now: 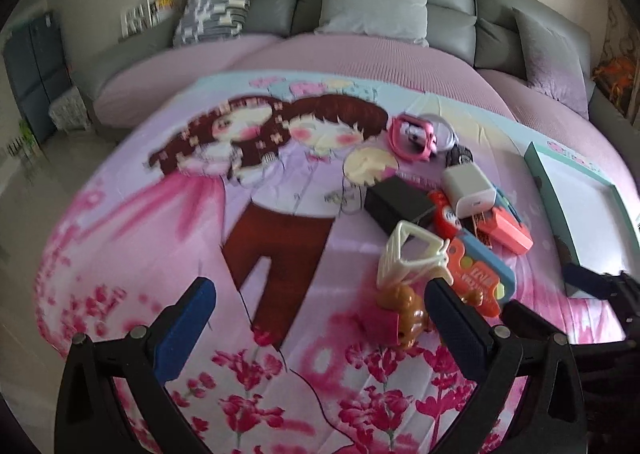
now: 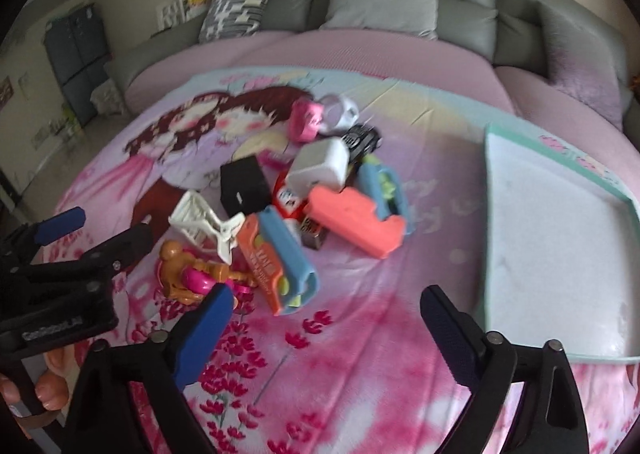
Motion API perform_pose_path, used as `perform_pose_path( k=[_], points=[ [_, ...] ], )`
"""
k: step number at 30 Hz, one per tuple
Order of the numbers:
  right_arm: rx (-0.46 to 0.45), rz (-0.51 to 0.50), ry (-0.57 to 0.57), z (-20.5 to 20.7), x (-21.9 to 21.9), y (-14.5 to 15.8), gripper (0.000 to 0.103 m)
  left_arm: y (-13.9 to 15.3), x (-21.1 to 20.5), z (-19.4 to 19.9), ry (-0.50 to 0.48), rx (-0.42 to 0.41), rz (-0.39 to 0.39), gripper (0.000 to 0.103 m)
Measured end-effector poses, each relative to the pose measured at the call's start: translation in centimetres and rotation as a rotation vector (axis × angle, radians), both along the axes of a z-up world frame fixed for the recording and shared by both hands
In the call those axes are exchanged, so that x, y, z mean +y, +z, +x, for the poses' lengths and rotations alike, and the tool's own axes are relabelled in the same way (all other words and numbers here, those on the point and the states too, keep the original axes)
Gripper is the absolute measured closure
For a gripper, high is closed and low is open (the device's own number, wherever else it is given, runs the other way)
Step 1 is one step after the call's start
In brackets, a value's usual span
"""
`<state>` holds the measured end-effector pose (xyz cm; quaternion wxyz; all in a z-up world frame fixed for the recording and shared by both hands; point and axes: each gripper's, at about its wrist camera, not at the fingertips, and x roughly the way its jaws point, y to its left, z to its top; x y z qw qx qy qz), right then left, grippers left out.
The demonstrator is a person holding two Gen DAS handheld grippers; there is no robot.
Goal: Organize rigid objects
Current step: 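Grasp the teddy-bear figure with the left tool while the right tool grasps the blue-and-orange toy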
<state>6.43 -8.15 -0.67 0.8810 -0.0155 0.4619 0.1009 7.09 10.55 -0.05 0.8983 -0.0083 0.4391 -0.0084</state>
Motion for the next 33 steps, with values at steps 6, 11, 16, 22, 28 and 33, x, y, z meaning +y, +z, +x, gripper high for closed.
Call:
perform_pose_path(
  k=[6,11,16,22,28,33],
  points=[
    [0.029,0.047,0.046,1.7,0.7,-1.8,0.015,-0.9,1.1,-0.5,0.007,0.018,-0.065,0.0],
    [0.046,0.095,0.057,3.1,1.0,-2.5,0.021,-1.2,1.6,-0.4,0.012,0.025,-0.064,0.0],
    [0.048,0.121,0.07,3.4,1.6,-2.8,0.035,-1.6,1.4,-0.4,0.002,0.04,-0.09,0.0],
    [0.046,0.174,0.053,2.9,1.1,-2.8,0.056,-1.8,0.4,-0.4,-0.027,0.043,-0.082,0.0],
    [0.053,0.242,0.035,2.3,0.2,-2.7,0.067,-2.2,-0.3,-0.4,-0.052,0.063,-0.116,0.0],
    [0.059,0.257,0.023,1.5,-0.7,-2.6,0.068,-2.5,-1.0,-0.7,-0.078,0.077,-0.161,0.0]
  ],
)
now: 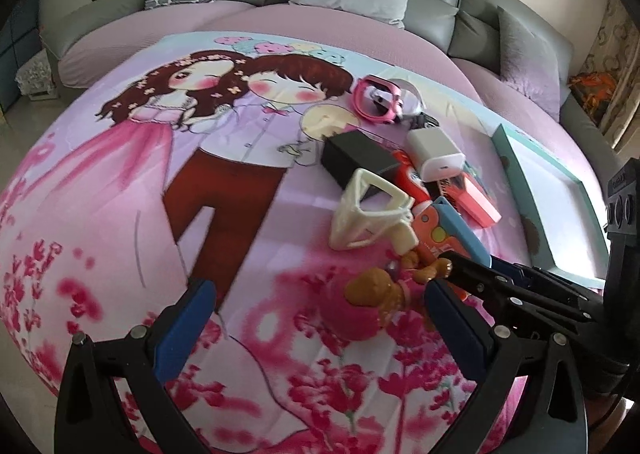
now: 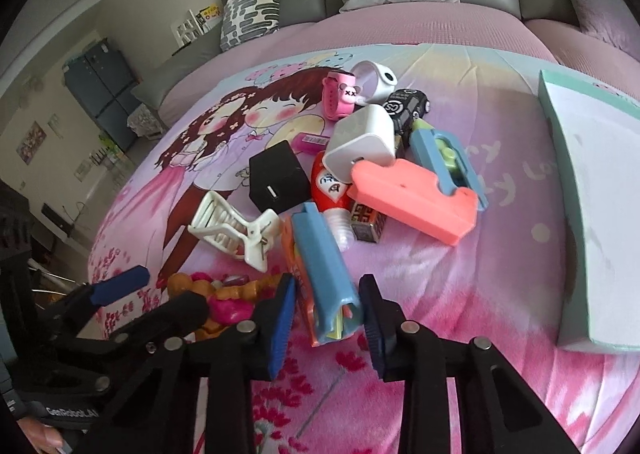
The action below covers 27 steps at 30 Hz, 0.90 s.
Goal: Organize rigid objects
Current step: 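Grasp the teddy-bear figure with the left tool while the right tool grasps the blue-and-orange toy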
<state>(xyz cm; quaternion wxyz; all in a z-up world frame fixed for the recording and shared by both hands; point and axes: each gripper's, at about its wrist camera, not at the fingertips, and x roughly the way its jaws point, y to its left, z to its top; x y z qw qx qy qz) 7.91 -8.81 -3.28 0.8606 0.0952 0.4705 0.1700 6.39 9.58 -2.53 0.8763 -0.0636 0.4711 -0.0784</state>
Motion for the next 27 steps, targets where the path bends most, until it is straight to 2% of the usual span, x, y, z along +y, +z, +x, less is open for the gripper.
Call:
perform_pose_path(
  k=[3,5,9,12,14,16,22,27],
  points=[
    [0.003,-0.013,-0.015,-0.7,-0.6,0.3,0.068,-0.1,-0.6,-0.2,-0.018,-0.001,0.003,0.0],
    [-0.001,-0.039,-0.026,-1.3,-1.0,0.6,0.073,-0.1,-1.1,-0.3,-0.03,-0.002,0.01,0.0],
    [0.007,-0.075,-0.044,-2.1,-2.1,0.8,0.074,-0.3,-1.9,-0.4,-0.053,0.001,0.008,0.0],
    [0.018,-0.078,-0.032,-2.2,-2.1,0.5,0.074,-0.6,-2.7,-0.2,-0.072,0.006,0.004,0.007],
    [0.021,-0.093,-0.022,-2.0,-1.7,0.3,0.074,-0.7,-3.0,-0.1,-0.087,0.008,0.003,0.018],
    [0.021,-0.109,-0.016,-1.8,-1.4,0.0,0.074,-0.9,-3.0,0.2,-0.1,0.011,0.0,0.024],
    [0.015,-0.105,-0.014,-1.0,-0.9,-0.4,0.072,-1.5,-2.6,0.7,-0.113,0.002,-0.026,0.024],
    [0.014,-0.092,-0.017,-0.5,-0.7,-0.7,0.07,-1.4,-2.0,1.1,-0.106,0.0,-0.086,0.024]
  ],
)
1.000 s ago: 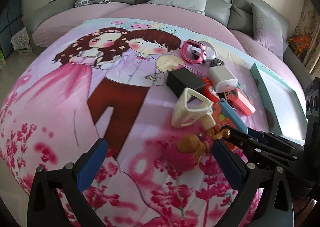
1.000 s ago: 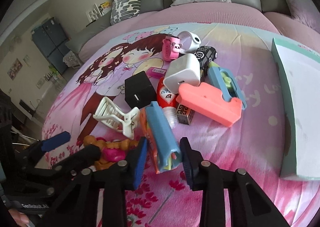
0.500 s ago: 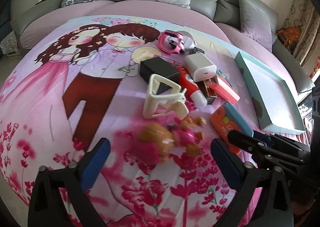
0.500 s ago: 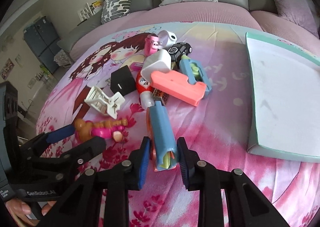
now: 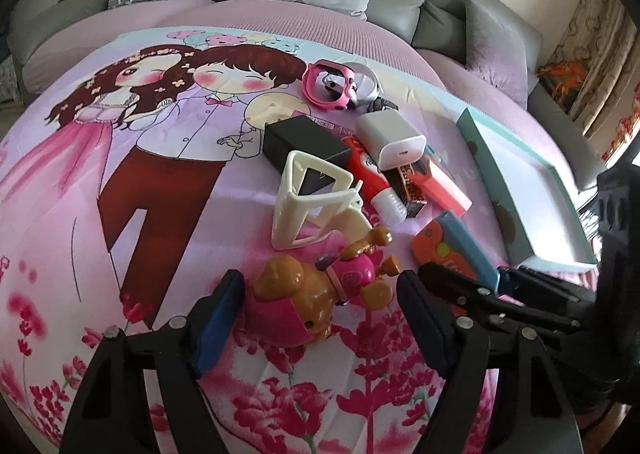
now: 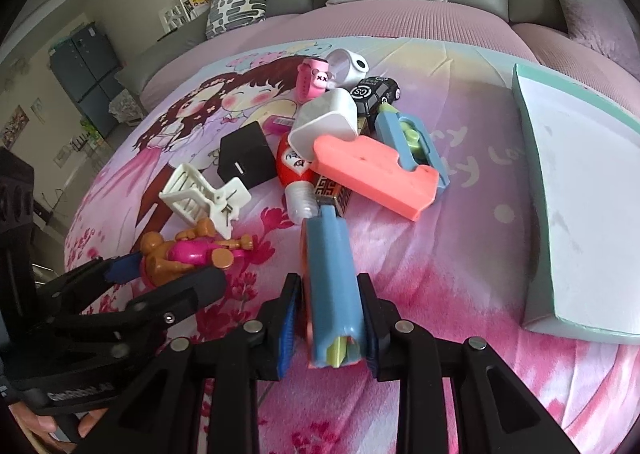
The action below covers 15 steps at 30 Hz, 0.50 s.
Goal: Organize rigid objects
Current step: 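Grasp the teddy-bear figure with the left tool while the right tool grasps the blue-and-orange toy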
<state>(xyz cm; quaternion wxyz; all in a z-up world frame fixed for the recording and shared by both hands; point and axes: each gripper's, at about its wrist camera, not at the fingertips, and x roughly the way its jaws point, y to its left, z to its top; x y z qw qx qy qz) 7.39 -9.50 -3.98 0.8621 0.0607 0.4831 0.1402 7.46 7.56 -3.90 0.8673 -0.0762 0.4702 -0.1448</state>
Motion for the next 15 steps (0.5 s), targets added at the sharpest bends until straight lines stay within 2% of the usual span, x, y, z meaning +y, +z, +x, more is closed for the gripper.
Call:
perform_pose_path(
  k=[8,9,11,15],
  points=[
    [-0.001,0.031,-0.023,-0.04,-0.11,-0.04,0.066,0.09,0.57,-0.09,0.041,0.004,-0.056,0.024],
    [-0.001,0.033,-0.026,-0.07,-0.13,-0.04,0.066,0.09,0.62,-0.15,0.043,0.005,-0.063,0.026],
    [-0.002,0.04,-0.031,-0.13,-0.21,-0.03,0.066,0.06,0.69,-0.23,0.044,0.008,-0.071,0.036],
    [-0.006,0.061,-0.042,-0.26,-0.56,-0.02,0.066,0.01,1.07,-0.3,0.054,0.019,-0.102,0.036]
  ],
)
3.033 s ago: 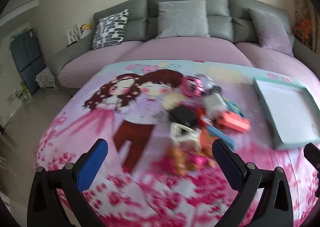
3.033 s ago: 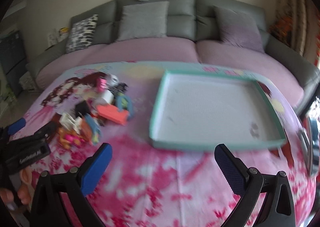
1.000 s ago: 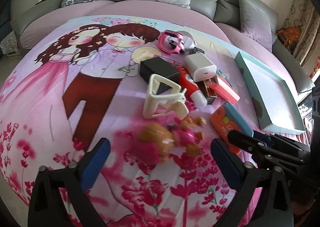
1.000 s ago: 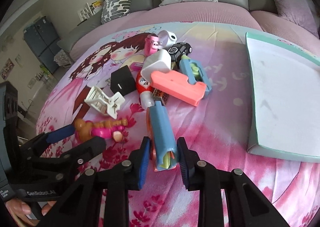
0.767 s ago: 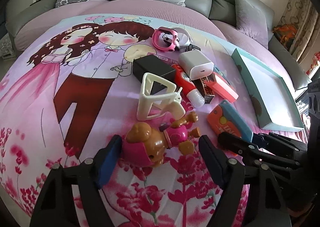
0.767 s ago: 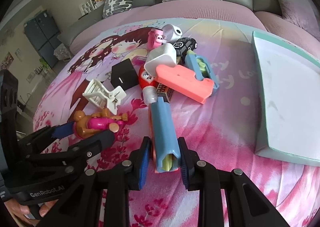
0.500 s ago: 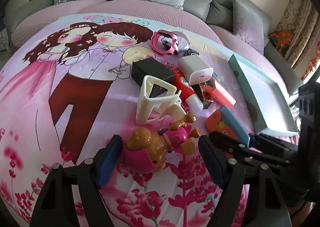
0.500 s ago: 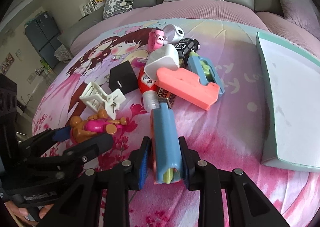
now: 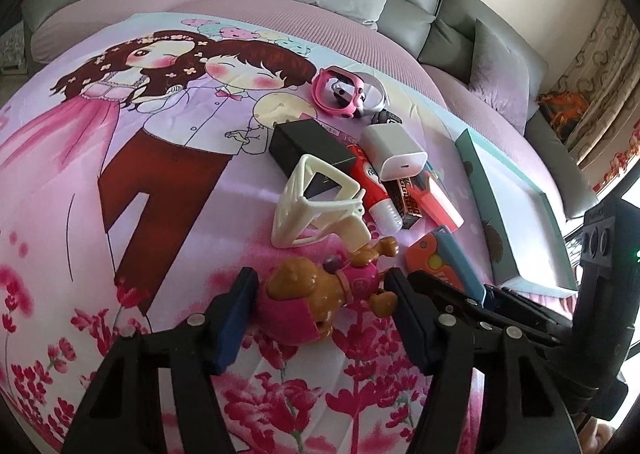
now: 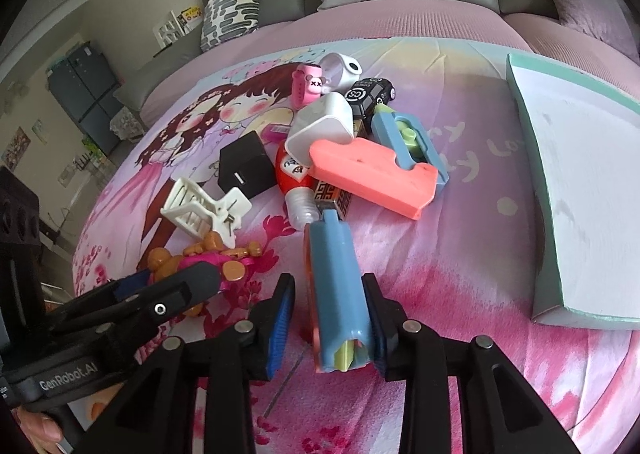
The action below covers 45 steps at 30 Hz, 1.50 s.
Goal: Organize rigid objects
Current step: 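Carry the bear figure with the left tool while the right tool carries the blue toy over the tray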
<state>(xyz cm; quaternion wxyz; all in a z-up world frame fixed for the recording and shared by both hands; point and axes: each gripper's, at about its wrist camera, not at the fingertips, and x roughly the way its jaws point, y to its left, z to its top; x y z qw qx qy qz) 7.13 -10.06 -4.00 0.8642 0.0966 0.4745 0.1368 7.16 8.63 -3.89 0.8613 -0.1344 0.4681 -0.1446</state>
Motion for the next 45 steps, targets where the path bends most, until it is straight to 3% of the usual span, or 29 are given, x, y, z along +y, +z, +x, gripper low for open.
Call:
perform_pose_path(
  k=[4,13,23,32,40,45],
  points=[
    [0.006,0.043,-0.022,-0.3,-0.7,0.0,0.079,0.0,0.2,-0.2,0.012,0.007,-0.007,0.037],
    [0.001,0.105,-0.043,-1.6,-1.8,1.0,0.08,0.9,-0.1,-1.2,0.016,0.012,0.007,0.037],
    [-0.103,0.141,-0.128,-4.0,-6.6,5.5,0.08,6.7,-3.9,-1.7,-0.063,-0.106,0.031,0.037],
    [-0.138,0.0,-0.284,-3.4,-15.4,8.4,0.08,9.4,-12.6,1.1,-0.222,-0.156,0.077,0.037],
    [-0.056,-0.121,-0.426,-1.4,-22.9,7.5,0.079,8.5,-19.9,4.2,-0.307,-0.108,0.079,0.037],
    [-0.018,-0.177,-0.454,0.2,-25.0,6.6,0.079,7.4,-23.6,5.8,-0.334,-0.09,0.112,0.037]
  ],
)
